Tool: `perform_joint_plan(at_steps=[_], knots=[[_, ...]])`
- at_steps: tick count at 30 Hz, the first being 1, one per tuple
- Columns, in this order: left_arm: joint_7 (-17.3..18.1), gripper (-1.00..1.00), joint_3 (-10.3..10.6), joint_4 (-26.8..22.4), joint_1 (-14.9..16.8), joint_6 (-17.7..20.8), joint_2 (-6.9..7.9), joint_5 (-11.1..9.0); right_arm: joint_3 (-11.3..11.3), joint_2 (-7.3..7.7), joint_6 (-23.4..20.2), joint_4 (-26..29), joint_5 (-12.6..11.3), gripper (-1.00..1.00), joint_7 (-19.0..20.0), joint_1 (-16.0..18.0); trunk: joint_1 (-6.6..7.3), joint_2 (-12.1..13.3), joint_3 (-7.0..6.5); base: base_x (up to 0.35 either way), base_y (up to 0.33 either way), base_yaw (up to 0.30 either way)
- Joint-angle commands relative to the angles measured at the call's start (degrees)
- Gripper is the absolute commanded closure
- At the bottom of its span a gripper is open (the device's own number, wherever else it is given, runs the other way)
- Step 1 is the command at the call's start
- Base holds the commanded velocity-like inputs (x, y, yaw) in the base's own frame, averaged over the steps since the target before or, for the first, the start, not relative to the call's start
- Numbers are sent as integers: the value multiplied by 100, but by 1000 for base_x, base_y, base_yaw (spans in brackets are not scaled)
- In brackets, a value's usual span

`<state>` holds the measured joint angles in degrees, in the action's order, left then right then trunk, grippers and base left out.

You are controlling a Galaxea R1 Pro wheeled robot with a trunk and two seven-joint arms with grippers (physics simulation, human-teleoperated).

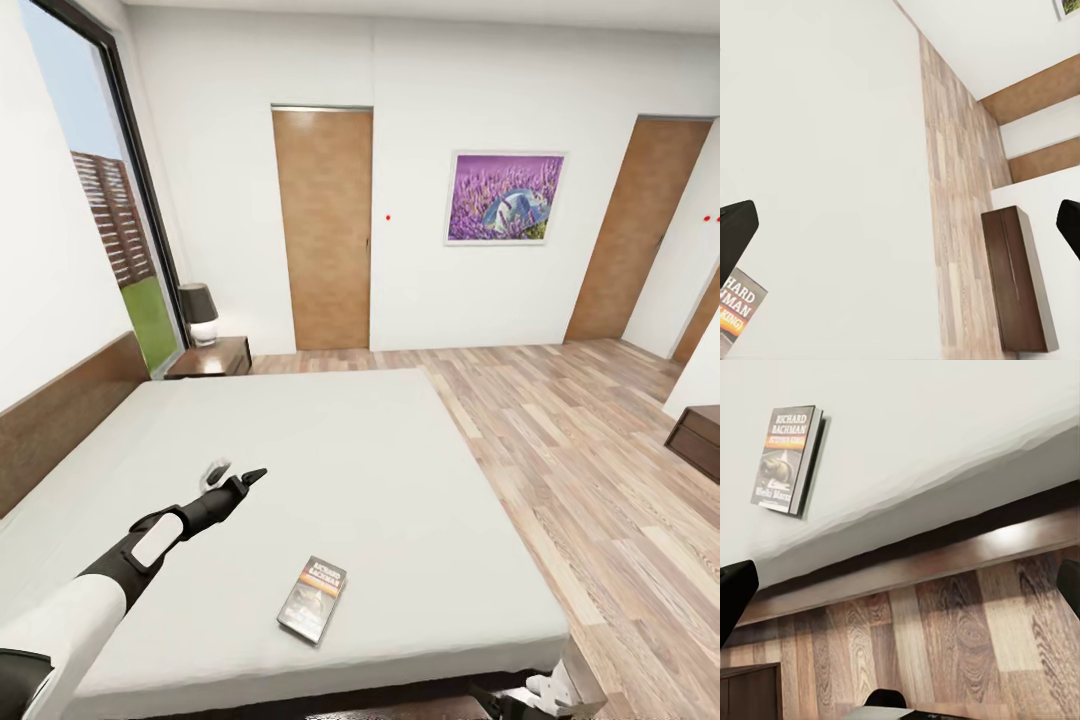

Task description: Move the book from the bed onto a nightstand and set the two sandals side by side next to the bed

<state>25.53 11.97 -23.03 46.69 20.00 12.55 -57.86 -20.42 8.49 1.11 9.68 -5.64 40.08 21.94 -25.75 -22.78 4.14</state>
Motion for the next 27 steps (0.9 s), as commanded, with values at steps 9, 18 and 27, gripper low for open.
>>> perform_joint_plan(at_steps=[9, 18, 27], knots=[[5, -100, 24, -8, 6, 30, -1, -50, 25, 3, 12, -8, -59, -100, 17, 7, -3, -14, 94, 0, 0, 0], [5, -100, 24, 0, 1, 30, -6, -56, 26, 3, 12, -10, -43, -100, 3, 7, -3, -14, 176, 0, 0, 0], [5, -100, 33, -3, -2, 25, -108, -53, 36, 4, 16, -10, -36, -100, 4, 7, -3, -14, 257, 0, 0, 0]])
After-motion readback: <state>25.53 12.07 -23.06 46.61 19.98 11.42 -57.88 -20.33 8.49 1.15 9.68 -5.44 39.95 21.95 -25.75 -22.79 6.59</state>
